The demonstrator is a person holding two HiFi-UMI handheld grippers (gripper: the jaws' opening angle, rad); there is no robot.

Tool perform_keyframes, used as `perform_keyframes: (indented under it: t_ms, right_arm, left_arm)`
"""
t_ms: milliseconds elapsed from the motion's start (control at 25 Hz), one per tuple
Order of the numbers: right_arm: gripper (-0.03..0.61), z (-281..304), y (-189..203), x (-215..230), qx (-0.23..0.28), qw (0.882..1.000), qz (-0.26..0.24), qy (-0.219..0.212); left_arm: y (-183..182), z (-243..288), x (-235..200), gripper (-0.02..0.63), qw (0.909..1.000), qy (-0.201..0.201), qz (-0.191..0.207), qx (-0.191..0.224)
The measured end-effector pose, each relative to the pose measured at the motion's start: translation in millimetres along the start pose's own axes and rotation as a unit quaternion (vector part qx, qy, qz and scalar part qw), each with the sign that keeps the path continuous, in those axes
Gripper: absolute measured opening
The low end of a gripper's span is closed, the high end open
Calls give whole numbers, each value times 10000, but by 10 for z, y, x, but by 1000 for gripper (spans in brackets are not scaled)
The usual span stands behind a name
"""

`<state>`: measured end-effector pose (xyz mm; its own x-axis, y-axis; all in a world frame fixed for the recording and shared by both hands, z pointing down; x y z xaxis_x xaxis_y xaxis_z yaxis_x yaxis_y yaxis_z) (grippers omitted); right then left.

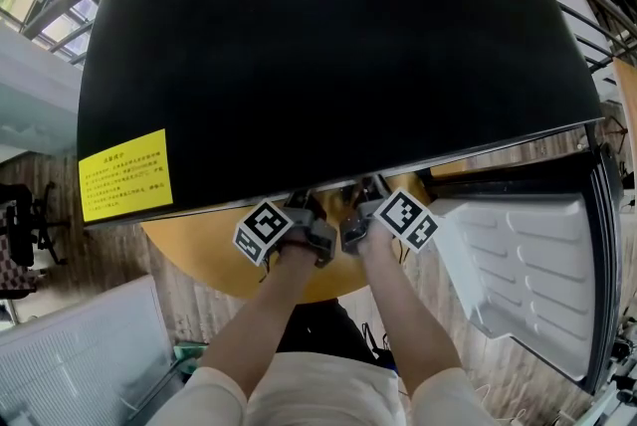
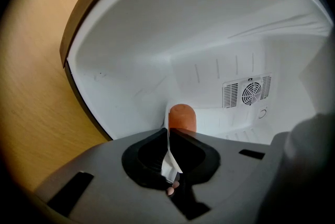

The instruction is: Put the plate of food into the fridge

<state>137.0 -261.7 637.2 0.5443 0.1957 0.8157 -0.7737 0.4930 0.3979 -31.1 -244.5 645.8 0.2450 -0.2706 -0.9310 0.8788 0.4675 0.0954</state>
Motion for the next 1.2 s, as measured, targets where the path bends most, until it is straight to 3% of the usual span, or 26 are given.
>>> perform_keyframes:
  t_ms: [400,800,1000,1200]
  right_arm:
    - [49,34,-7,24,23,9999,-112,71]
    - [54,20,17,-18,43,9980,-614,156]
    - [98,13,36,-62,15,9965,-833,113]
    - [121,-22,46,-81,-1,9930,-1150,263]
  left_arm:
    - [10,20,-16,34,10000,-55,65,-22]
    - [-7,14,-5,35,9997,-98,194,-149]
    - [24,6,27,87,9990,-93,347,-277]
    - [30,-39,7,98,9988,-141,339,-328]
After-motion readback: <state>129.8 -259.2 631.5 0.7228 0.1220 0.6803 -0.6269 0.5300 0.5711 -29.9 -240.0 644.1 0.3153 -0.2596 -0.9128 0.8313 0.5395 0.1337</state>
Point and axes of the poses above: the fingertips, and each gripper's own axes: z forward along the fingers, x to its right, y out of its underside, the point moved 4 cm from there along -z, backward along the fingers, and after that the axes turned 1 degree about z, right-handed, at the moved point
